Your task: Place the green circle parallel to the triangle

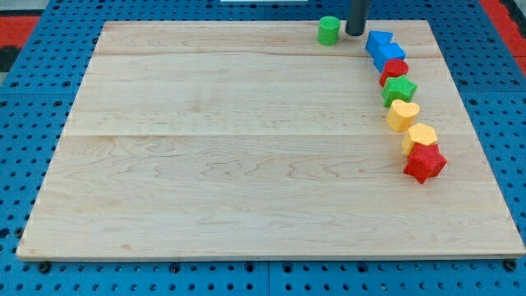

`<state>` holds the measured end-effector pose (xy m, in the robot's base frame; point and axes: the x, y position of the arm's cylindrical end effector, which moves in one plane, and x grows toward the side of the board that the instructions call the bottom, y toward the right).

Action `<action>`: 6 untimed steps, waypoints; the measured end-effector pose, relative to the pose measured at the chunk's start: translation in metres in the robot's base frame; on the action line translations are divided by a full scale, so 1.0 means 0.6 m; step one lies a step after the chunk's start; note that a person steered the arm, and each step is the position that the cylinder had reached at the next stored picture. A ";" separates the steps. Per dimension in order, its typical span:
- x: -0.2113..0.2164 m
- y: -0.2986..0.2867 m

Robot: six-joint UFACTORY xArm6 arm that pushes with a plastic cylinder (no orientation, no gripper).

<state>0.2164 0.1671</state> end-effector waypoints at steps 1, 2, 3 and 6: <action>-0.034 -0.017; -0.036 -0.099; 0.004 -0.121; 0.025 0.169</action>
